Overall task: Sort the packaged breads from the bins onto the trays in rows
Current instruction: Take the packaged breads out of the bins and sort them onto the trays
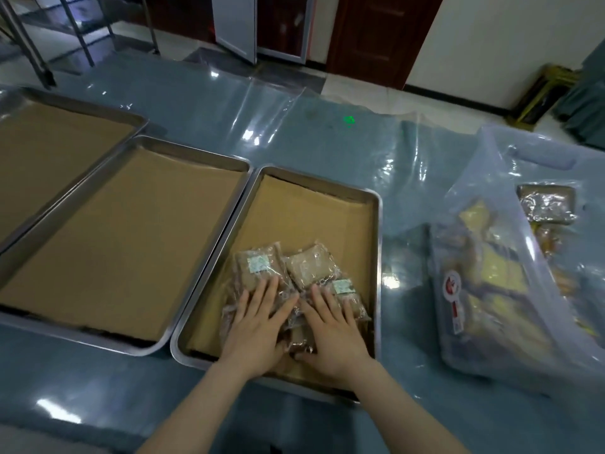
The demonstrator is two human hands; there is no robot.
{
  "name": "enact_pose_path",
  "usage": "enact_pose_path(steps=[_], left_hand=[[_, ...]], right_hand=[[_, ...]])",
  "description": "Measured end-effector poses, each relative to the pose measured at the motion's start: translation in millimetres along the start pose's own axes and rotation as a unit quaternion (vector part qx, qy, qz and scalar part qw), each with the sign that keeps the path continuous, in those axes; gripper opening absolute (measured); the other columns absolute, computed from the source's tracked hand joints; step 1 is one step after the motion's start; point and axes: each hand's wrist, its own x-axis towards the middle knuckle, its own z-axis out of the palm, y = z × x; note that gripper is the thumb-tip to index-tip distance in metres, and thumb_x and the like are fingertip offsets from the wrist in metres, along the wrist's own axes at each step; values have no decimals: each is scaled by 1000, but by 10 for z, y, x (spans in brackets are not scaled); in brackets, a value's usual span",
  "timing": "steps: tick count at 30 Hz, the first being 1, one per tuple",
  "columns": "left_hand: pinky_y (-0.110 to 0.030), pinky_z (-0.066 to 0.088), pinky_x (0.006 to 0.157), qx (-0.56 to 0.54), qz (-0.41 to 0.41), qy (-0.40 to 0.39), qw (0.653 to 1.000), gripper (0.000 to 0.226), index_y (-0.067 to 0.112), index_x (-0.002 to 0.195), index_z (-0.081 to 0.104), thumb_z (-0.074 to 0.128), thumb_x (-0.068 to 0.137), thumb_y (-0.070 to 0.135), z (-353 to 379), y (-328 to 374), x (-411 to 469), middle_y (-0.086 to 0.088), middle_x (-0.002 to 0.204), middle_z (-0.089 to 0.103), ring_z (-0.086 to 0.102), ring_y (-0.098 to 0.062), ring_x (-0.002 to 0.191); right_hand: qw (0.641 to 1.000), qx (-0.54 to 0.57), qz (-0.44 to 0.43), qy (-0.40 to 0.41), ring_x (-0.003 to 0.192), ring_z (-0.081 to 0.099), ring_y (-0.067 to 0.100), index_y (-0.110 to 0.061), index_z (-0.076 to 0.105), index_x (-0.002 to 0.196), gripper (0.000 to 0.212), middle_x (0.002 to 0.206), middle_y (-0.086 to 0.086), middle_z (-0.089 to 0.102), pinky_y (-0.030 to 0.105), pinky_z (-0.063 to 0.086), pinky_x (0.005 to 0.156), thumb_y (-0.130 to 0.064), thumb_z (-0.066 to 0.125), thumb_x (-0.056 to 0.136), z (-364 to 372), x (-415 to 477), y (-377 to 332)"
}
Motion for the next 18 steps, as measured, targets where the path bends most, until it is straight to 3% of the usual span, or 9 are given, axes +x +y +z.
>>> enact_pose_path(steps=[5, 7, 10, 13, 16, 18], left_hand=[[-40, -24, 106, -14, 12, -33, 999, 94, 50, 135, -27, 53, 86, 42, -145, -88, 18, 2, 143, -45, -45, -14, 127], [-41, -23, 106, -43, 12, -24, 999, 87, 52, 136, -20, 52, 87, 44, -280, -70, -12, 5, 145, -41, -44, -10, 127], [-41, -18, 110, -60, 14, 59, 996, 81, 50, 138, -14, 51, 90, 41, -581, 40, 6, 11, 152, -26, -35, -5, 133], [-36, -16, 111, -55, 18, 111, 992, 75, 49, 139, -12, 46, 92, 41, -929, 194, 63, 15, 154, -17, -29, -1, 135], [-40, -5, 116, -58, 48, 157, 985, 67, 45, 141, -2, 42, 91, 40, -1277, 417, 152, 14, 154, -4, -15, -2, 140], [-41, 0, 117, -43, 72, 181, 980, 66, 40, 143, 3, 42, 91, 39, -1492, 616, 233, 13, 154, 1, -9, -4, 142]], right_hand=[[997, 39, -16, -60, 136, -36, 24, -37, -15, 148, 113, 150, 0, -36, 52, -20, 109, -66, 62, 71, -136, 57, 77], [993, 100, -20, -59, 140, -29, 21, -39, -3, 150, 101, 156, -4, -23, 51, -17, 111, -68, 57, 74, -299, 31, 93], [988, 149, -14, 29, 146, 3, 17, -35, 28, 146, 71, 159, -6, 14, 49, 3, 118, -55, 56, 84, -698, -31, 166], [979, 165, -11, 121, 136, 34, 17, -31, 45, 137, 52, 148, -6, 40, 37, 29, 112, -40, 60, 88, -1165, -145, 265], [970, 160, -20, 180, 122, 48, 14, -31, 50, 132, 44, 132, -7, 55, 33, 41, 101, -39, 59, 89, -1637, -309, 376], [963, 149, -32, 221, 119, 49, 14, -28, 54, 128, 40, 128, -7, 58, 29, 40, 97, -36, 60, 89, -1925, -442, 478]])
